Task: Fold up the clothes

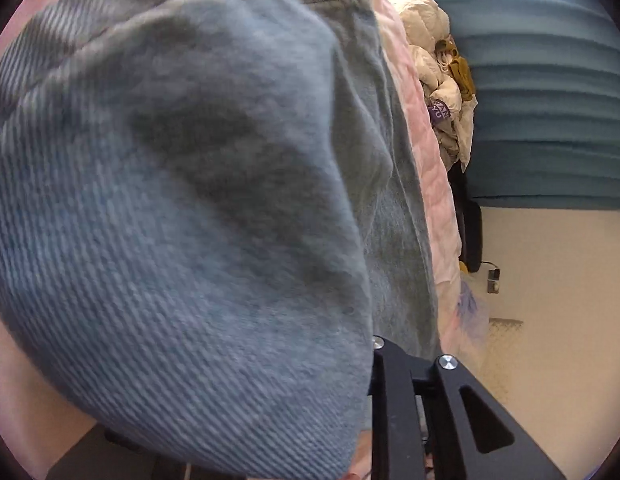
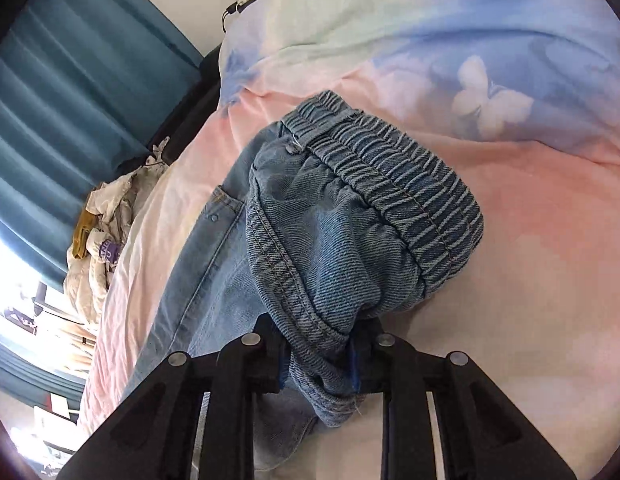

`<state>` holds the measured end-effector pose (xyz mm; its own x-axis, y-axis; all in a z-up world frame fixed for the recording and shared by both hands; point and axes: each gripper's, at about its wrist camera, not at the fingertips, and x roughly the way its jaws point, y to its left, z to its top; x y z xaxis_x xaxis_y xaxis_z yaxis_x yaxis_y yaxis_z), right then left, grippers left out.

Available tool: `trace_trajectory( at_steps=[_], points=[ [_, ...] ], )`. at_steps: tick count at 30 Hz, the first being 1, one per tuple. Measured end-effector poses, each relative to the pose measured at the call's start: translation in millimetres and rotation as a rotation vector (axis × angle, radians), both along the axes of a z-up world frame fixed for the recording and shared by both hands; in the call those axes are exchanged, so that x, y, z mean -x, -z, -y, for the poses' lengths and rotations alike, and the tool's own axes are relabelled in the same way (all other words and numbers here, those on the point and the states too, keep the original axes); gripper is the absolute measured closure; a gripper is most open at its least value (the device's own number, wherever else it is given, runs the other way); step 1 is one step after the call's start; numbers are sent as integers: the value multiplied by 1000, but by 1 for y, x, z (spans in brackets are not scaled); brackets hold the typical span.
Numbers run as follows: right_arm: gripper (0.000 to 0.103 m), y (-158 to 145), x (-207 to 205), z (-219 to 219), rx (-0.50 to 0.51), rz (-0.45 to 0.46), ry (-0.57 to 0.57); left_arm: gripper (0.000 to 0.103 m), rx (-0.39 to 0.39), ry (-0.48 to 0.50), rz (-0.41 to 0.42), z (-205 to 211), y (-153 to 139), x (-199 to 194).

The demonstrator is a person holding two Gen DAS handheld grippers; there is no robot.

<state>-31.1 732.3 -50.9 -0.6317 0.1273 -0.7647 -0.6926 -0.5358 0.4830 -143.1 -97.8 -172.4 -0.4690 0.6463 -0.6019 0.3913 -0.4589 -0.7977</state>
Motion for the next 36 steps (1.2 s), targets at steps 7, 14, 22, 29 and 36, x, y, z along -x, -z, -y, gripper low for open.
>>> trace_trajectory(
  at_steps=[7,14,22,29,36],
  points=[
    [58,-17,-20,30,-79,55,-55,81,-201,-98,43,25,13,-25],
    [56,-66,-15,110,-198,-34,-167,81,-248,-182,3,40,13,-43],
    [53,-60,61,286,-217,-101,-475,81,-233,-298,-53,57,13,-53],
    [53,-12,100,416,-207,-73,-741,81,-235,-316,-40,63,24,-50],
    [53,2,97,433,-250,-21,-792,81,-215,-321,-59,60,23,-24]
  ],
)
